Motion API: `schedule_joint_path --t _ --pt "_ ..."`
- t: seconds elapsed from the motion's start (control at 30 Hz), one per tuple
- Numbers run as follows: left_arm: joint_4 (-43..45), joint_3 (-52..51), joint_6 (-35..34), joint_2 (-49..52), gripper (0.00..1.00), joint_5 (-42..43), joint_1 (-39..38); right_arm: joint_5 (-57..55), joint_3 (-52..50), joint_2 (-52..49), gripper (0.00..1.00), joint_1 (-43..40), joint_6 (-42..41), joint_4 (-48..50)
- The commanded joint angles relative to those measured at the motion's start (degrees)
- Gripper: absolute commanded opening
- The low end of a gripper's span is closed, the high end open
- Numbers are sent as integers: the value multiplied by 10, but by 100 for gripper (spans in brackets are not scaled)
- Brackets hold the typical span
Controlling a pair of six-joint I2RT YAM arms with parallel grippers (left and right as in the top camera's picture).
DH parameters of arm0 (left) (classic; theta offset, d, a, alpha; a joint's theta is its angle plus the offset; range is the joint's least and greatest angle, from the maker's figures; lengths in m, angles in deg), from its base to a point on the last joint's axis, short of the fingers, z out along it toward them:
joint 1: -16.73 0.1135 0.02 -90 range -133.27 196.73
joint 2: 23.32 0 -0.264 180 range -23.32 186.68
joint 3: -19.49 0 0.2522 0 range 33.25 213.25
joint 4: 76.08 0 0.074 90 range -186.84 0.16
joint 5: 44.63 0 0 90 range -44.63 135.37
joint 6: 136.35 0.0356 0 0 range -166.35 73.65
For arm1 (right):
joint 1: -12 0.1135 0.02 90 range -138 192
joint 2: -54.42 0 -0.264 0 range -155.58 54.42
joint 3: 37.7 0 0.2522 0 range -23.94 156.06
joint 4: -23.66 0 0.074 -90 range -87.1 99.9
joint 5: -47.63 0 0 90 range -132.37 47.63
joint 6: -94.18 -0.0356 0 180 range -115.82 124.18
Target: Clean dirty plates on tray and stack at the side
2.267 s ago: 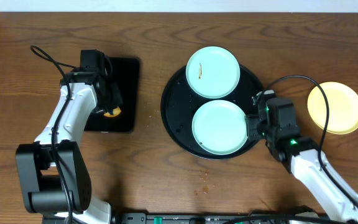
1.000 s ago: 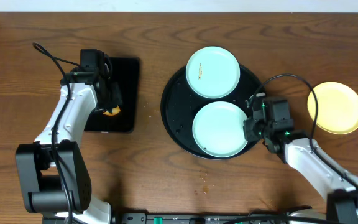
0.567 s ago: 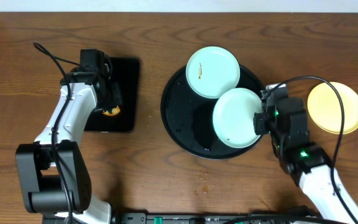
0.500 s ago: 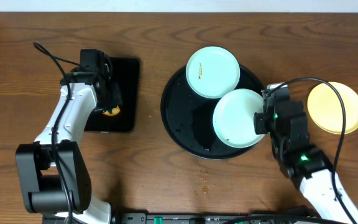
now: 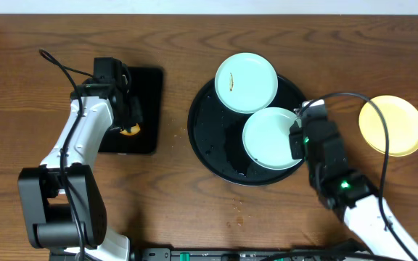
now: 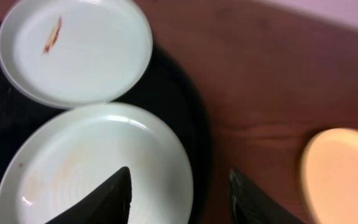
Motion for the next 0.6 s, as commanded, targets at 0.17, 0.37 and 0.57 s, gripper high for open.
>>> schedule_joint_path --t 0.17,0.37,0.57 --pt "-2 -2 5 -2 8 -1 1 287 41 -109 53 -159 48 -53" --pt "-2 -2 5 -2 8 -1 1 314 66 -196 45 -192 103 -51" --pt "-4 -2 5 -2 8 -1 1 288 66 -259 45 -192 104 -15"
